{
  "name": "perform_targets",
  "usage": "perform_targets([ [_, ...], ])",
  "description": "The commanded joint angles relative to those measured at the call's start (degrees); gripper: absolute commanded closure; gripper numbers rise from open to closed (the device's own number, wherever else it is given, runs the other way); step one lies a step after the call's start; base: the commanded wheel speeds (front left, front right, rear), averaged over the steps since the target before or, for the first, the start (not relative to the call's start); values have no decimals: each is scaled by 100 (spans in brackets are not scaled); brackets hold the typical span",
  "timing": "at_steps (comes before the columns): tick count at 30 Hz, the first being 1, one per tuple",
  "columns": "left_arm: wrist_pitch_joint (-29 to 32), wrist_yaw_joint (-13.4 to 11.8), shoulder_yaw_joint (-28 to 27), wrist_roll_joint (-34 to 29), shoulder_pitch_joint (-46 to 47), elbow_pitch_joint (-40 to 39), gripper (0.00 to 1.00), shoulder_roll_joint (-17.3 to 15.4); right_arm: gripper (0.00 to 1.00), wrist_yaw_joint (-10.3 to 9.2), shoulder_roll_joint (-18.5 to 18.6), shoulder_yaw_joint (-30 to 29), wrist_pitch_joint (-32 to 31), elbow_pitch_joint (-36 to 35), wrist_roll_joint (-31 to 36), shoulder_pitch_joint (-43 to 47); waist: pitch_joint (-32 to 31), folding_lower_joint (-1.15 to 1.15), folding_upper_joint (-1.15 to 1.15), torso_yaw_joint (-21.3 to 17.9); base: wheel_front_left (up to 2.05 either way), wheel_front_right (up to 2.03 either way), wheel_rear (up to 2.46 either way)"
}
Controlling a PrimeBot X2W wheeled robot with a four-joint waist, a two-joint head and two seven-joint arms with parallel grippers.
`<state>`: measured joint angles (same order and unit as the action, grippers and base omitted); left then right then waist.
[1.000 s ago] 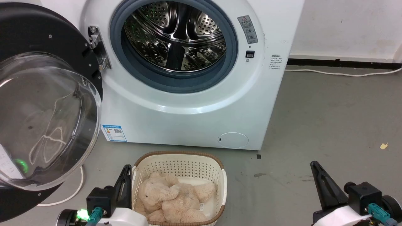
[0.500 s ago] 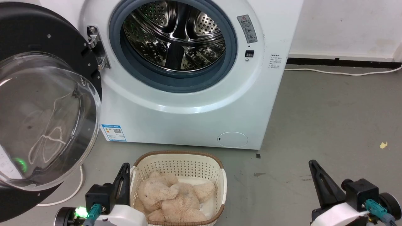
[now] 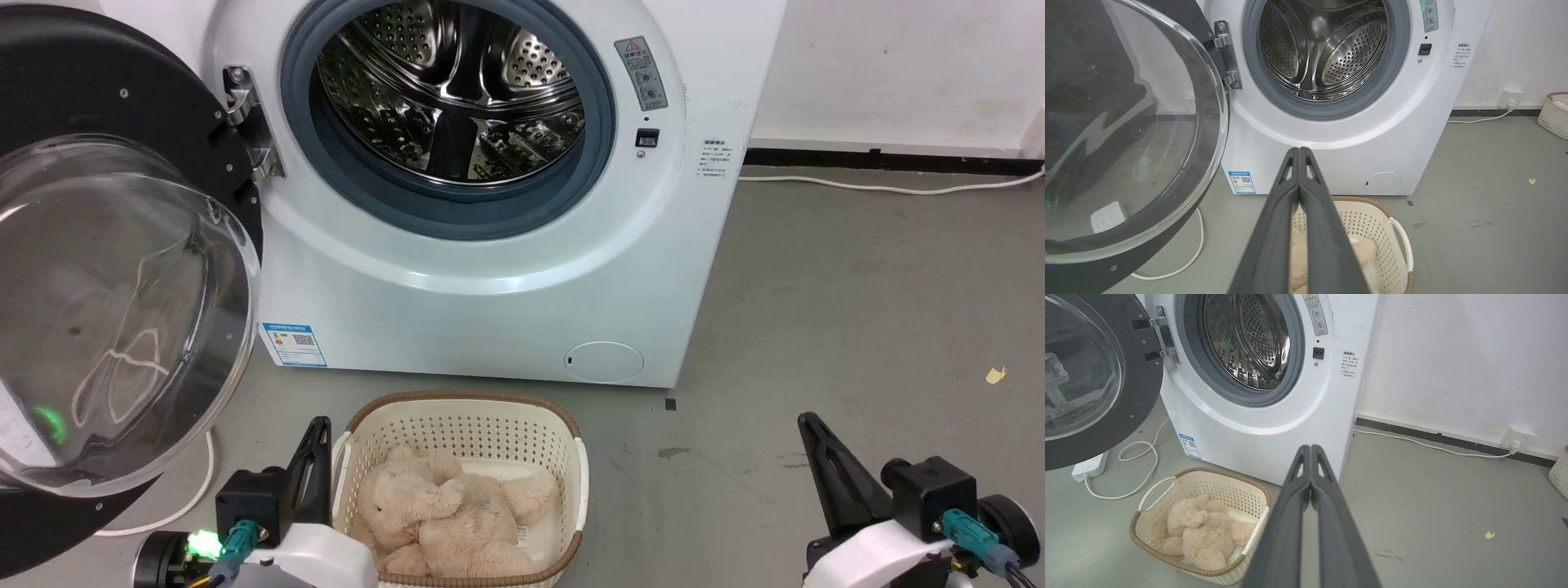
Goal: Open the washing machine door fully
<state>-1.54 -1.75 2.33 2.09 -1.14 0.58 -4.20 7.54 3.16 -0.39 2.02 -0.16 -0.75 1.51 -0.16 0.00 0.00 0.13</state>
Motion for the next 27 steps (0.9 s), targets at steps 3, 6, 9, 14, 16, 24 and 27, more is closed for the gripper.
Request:
perform_targets([
  [3,47,65,-91,-88,80,-31,100,57,100,-5,-26,17,-81,14,51,-96,4,0,0,-3,0,0,0],
  [6,77,96,-131,-123,90,-39,100,78,100,-5,-26,23,-115,14,58,-111,7,0,0,-6,0,0,0],
  [9,107,127,-171,-156,99,-46,100,99,100,-5,-27,29,-149,15,65,-127,11,0,0,-9,0,0,0],
  [14,154,175,-233,-209,114,-58,100,132,100,-5,-28,39,-202,16,75,-151,16,0,0,-13,0,0,0],
  [16,154,175,-233,-209,114,-58,100,132,100,-5,-28,39,-202,16,75,-151,16,0,0,-13,0,0,0],
  [24,154,175,-233,-209,114,-58,100,132,100,-5,-28,39,-202,16,75,-151,16,0,0,-13,0,0,0],
  [27,154,175,-233,-209,114,-58,100,132,100,-5,-28,39,-202,16,75,-151,16,0,0,-13,0,0,0],
])
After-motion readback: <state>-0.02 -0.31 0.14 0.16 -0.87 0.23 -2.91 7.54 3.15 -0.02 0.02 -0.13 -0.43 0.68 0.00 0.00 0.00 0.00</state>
